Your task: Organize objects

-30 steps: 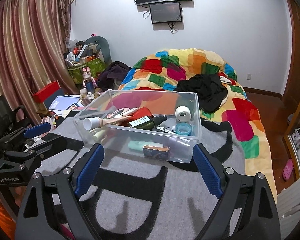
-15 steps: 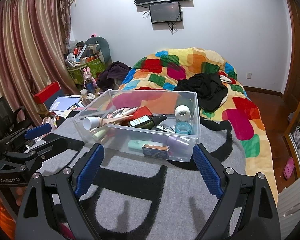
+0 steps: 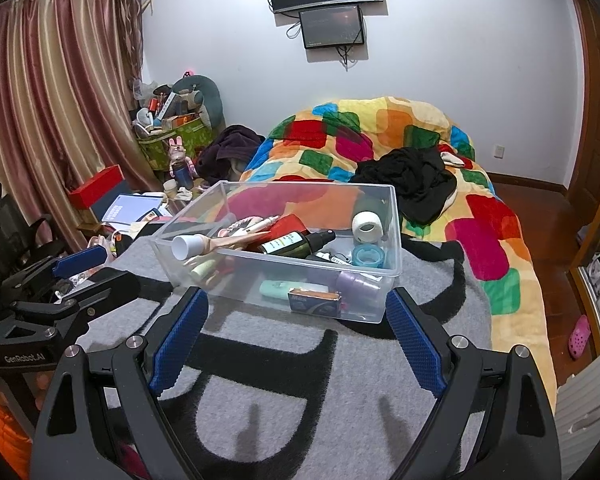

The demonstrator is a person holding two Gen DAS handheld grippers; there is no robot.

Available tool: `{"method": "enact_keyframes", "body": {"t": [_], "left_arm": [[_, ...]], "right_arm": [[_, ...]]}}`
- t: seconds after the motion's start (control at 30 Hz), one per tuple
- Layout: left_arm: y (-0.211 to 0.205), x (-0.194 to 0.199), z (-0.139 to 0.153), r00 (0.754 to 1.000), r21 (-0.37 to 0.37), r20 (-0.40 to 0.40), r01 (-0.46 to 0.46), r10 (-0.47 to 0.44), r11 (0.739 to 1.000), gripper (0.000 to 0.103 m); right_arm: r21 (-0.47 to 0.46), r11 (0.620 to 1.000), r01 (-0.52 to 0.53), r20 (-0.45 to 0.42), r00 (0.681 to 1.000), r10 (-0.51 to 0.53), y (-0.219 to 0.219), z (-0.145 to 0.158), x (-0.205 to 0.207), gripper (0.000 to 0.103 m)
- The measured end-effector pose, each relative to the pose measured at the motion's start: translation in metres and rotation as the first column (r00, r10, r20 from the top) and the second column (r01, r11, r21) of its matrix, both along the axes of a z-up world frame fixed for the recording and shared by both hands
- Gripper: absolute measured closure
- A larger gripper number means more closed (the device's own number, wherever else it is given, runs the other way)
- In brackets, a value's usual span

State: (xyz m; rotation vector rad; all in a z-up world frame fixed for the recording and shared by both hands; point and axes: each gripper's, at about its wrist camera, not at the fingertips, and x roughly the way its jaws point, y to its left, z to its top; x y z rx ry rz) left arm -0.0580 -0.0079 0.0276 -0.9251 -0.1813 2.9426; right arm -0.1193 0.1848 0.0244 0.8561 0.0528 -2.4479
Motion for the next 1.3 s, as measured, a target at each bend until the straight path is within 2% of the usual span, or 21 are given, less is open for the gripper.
{"method": "enact_keyframes", "body": {"t": [1.0,1.3], "left_arm": [[0.0018,-0.0003,0.0015,1.0,0.007,0.006,0.012,-0.012,1.0,0.006],[0.0065,0.0052,0.0068,0.999,-0.003,-0.021,0.034,-0.034,0.999,0.005]], "right_arm": [[-0.012,1.0,0.0,0.0,1.0,0.0,0.0022,0.0,0.0009,0.011],[-0.014,1.0,0.001,-0.001,1.0,-0.001,0.0012,0.0,0.0013,0.008]]}}
